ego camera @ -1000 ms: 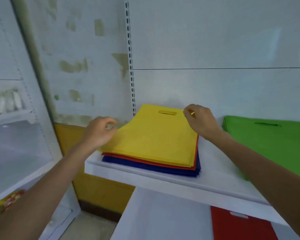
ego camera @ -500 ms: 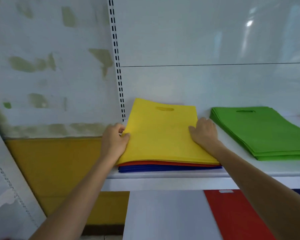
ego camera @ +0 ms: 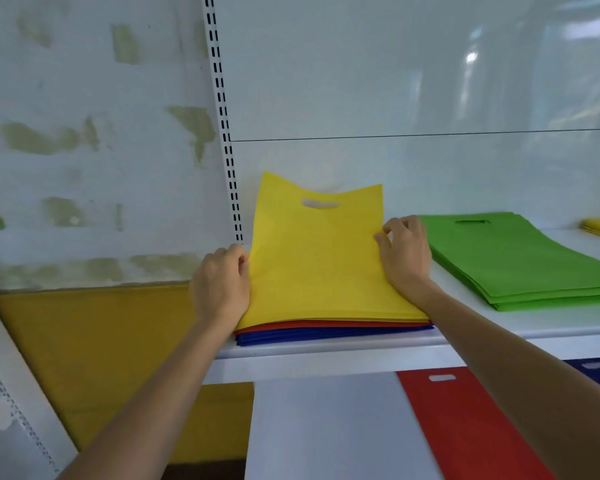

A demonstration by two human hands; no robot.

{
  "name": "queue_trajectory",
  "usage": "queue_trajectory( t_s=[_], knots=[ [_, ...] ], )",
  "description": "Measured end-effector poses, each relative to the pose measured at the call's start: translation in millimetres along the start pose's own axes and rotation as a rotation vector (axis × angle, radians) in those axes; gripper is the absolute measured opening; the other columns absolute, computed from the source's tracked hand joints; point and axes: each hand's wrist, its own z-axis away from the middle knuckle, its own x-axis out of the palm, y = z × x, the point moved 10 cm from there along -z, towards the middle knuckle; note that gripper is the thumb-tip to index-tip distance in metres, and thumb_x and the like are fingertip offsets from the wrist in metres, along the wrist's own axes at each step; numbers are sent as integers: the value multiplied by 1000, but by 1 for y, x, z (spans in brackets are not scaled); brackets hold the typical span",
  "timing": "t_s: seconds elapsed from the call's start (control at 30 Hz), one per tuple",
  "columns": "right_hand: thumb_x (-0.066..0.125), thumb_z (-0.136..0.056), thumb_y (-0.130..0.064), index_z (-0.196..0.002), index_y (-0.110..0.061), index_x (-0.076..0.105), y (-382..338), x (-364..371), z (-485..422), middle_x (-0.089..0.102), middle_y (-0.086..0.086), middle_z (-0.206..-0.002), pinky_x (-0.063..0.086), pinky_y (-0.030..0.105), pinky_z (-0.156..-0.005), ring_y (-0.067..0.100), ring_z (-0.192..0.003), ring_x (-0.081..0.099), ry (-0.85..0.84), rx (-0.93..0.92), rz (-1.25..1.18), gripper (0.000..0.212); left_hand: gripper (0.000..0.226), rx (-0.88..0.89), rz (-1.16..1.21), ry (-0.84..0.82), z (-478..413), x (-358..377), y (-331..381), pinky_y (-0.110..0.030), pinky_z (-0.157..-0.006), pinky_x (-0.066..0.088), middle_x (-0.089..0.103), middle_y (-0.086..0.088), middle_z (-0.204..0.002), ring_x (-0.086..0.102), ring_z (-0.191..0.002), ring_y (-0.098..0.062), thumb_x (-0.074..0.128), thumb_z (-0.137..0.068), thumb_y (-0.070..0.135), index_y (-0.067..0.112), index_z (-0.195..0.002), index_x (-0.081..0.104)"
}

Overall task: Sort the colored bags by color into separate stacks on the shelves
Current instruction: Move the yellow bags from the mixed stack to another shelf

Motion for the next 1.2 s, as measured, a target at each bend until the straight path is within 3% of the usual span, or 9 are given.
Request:
queue_trajectory(
  t_s=[0.07,0.13,0.27,0.33,0.43,0.63,0.93,1.2],
  knots=[
    [53,-93,-17,-105,1,59,0,-8,-2,50,17,-115,40,35,-71,31,-107,47,29,-11,-30,22,9,22,5,3,-2,-6,8,-29,-56,35,63,-7,-91,57,-77,-23,51,-93,15,8,-95,56],
    [48,-95,-14,-106,2,53,6,-19,-8,55,19,-105,40,37,-67,33,-93,52,16,1,-110,20,5,72,58,4,-6,-13,25,-31,-59,38,62,-10,-92,57,-78,-24,50,-93,10,6,-96,51],
    [46,-94,-5,-122,-2,44,31,-71,-21,58,19,-81,41,40,-66,31,-74,53,45,-28,-225,29,22,170,199,13,-12,-20,82,-40,-79,46,65,-14,-104,61,-94,-30,48,-93,3,7,-112,59],
    [46,-93,-2,-120,-2,51,58,-108,-23,60,17,-87,39,36,-70,31,-80,54,89,-51,-200,28,25,199,236,10,-11,-13,119,-36,-81,44,64,-10,-106,59,-95,-28,46,-94,5,10,-111,64],
    [46,-91,-1,-114,0,59,124,-164,-23,61,18,-113,36,30,-83,33,-98,55,108,1,-81,26,26,239,351,-40,3,13,194,-33,-77,42,62,-8,-104,58,-93,-26,45,-94,6,11,-108,66],
    [46,-89,3,-121,-1,59,284,-314,6,57,18,-126,30,25,-90,33,-112,53,104,189,185,35,29,352,569,-294,75,91,395,-32,-89,37,59,-13,-111,55,-105,-29,57,-85,7,11,-113,64],
    [46,-90,3,-114,-5,66,479,-511,99,61,15,-119,36,27,-91,30,-110,53,257,490,369,32,32,580,833,-564,221,150,648,-22,-88,33,55,-11,-117,53,-109,-25,50,-91,5,8,-122,58],
    [48,-90,0,-113,-4,65,577,-552,111,61,15,-115,38,31,-90,30,-106,54,353,590,352,29,34,648,844,-677,255,193,744,-19,-91,33,50,-6,-128,48,-118,-18,46,-94,10,11,-127,54]
  ],
)
